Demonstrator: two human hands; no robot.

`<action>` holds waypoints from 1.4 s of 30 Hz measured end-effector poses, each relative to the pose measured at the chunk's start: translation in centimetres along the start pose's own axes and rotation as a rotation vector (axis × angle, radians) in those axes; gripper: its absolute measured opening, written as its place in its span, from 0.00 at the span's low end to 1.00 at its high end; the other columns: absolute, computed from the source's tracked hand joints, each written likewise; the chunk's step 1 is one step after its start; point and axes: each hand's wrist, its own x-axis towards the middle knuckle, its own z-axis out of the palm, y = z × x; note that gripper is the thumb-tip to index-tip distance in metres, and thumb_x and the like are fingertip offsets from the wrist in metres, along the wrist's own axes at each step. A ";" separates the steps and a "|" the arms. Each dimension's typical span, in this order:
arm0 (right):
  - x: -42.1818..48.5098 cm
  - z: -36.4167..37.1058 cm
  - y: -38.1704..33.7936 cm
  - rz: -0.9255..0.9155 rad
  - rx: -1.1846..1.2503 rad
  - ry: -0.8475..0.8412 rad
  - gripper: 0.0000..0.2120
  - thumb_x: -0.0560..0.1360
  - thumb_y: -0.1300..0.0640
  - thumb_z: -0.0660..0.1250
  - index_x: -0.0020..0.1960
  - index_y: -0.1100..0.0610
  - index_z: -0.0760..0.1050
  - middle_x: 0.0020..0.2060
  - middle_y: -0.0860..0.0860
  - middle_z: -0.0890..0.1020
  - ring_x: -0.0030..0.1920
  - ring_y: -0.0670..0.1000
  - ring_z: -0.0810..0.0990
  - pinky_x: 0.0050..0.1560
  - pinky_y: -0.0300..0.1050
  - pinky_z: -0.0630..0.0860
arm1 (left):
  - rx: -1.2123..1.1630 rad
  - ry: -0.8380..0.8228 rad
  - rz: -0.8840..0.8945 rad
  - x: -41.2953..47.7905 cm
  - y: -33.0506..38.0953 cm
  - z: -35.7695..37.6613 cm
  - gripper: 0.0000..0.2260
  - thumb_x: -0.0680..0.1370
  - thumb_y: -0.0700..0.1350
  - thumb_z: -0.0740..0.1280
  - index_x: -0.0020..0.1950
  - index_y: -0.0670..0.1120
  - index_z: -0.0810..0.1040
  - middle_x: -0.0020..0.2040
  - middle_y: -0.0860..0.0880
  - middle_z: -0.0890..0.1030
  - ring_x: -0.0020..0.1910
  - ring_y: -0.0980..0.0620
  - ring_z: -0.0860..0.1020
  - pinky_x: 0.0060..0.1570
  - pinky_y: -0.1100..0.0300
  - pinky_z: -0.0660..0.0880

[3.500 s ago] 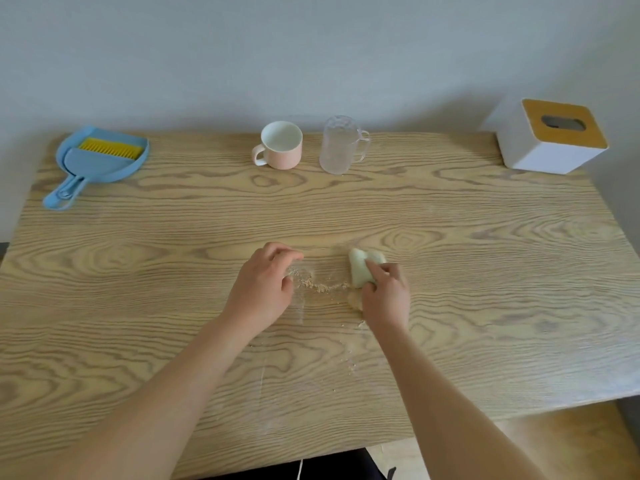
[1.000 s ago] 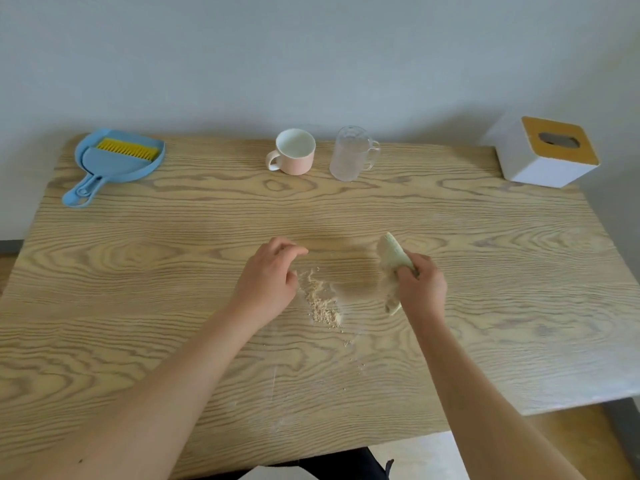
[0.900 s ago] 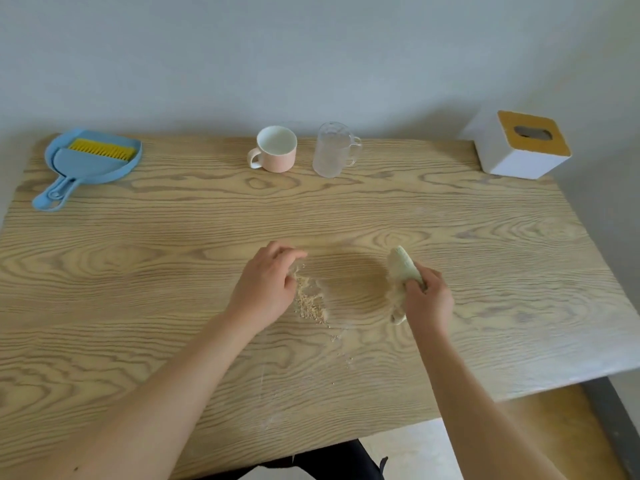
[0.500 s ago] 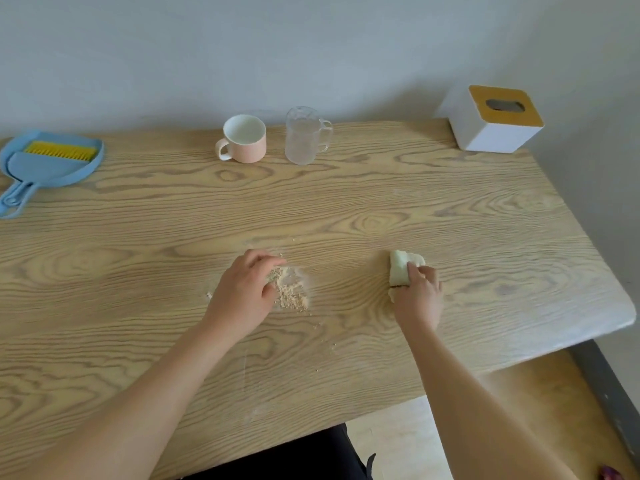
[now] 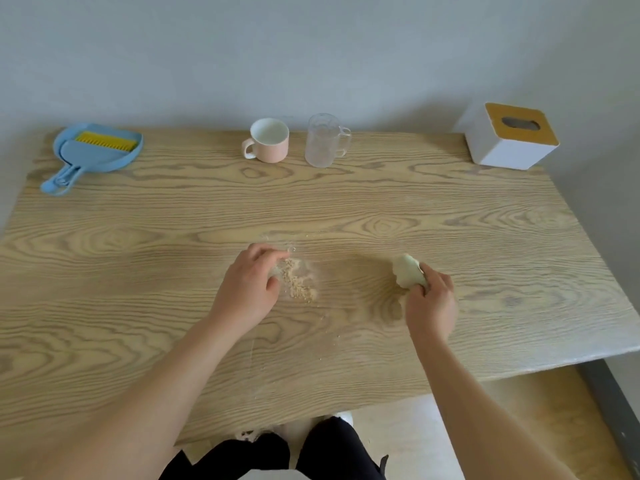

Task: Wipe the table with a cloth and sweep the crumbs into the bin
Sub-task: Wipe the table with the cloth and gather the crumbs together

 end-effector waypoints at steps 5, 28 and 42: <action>-1.4 -1.5 2.8 0.094 -0.387 -0.218 0.20 0.72 0.57 0.63 0.63 0.52 0.68 0.57 0.55 0.70 0.41 0.55 0.72 0.39 0.46 0.68 | 0.007 0.025 -0.094 -1.6 1.0 0.5 0.17 0.76 0.37 0.63 0.65 0.48 0.74 0.62 0.51 0.71 0.63 0.52 0.69 0.62 0.62 0.64; 0.3 0.9 0.0 -0.213 -0.191 -0.459 0.17 0.72 0.59 0.61 0.60 0.52 0.71 0.53 0.52 0.71 0.39 0.53 0.74 0.37 0.44 0.69 | 0.041 0.140 -0.342 -9.3 4.5 4.1 0.18 0.76 0.37 0.64 0.65 0.50 0.73 0.62 0.51 0.71 0.62 0.54 0.69 0.62 0.63 0.63; -6.4 0.8 1.0 -0.927 -0.155 -0.823 0.17 0.64 0.60 0.58 0.42 0.49 0.83 0.40 0.47 0.75 0.35 0.50 0.75 0.32 0.42 0.71 | -0.017 0.238 -0.435 -9.9 5.1 3.8 0.18 0.77 0.39 0.63 0.65 0.52 0.72 0.62 0.54 0.69 0.62 0.56 0.68 0.61 0.64 0.62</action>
